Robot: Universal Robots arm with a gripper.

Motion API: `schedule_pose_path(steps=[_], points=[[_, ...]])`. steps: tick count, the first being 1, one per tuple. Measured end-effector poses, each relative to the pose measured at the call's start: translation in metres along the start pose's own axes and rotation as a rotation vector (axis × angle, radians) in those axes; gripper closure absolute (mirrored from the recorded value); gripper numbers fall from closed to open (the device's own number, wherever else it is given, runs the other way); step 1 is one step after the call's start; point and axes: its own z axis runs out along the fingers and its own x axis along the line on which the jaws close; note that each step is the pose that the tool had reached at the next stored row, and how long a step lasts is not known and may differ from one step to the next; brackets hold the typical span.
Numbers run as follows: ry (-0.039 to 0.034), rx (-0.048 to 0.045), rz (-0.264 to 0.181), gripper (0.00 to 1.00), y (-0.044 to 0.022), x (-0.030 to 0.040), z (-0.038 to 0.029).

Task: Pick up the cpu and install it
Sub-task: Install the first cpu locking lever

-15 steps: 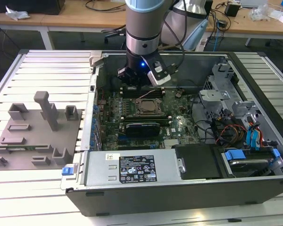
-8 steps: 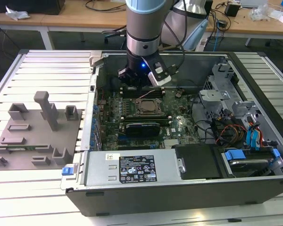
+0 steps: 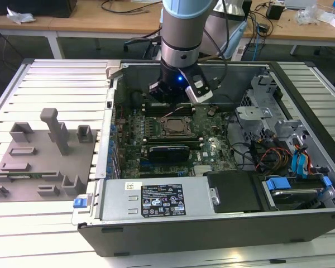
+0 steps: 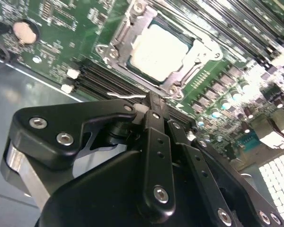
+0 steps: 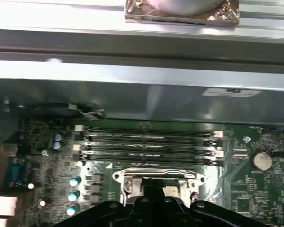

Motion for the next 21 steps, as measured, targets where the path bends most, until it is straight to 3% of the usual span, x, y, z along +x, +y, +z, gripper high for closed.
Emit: schedule_pose_path(steps=[2,10,11,12,21], points=[[0.0032,0.0000,0.001,0.89,-0.0004,-0.0064,0.0002],[0.0039,0.0037,0.001,0.89,-0.0004,-0.0070,0.0009],[0.0046,0.0256,0.009,0.89,0.0146,-0.0082,0.0112],[0.0022,0.0203,0.009,0.89,0.0145,-0.0079,0.0229],[0.0017,0.0187,0.009,0.89,0.0174,-0.0080,0.0271]])
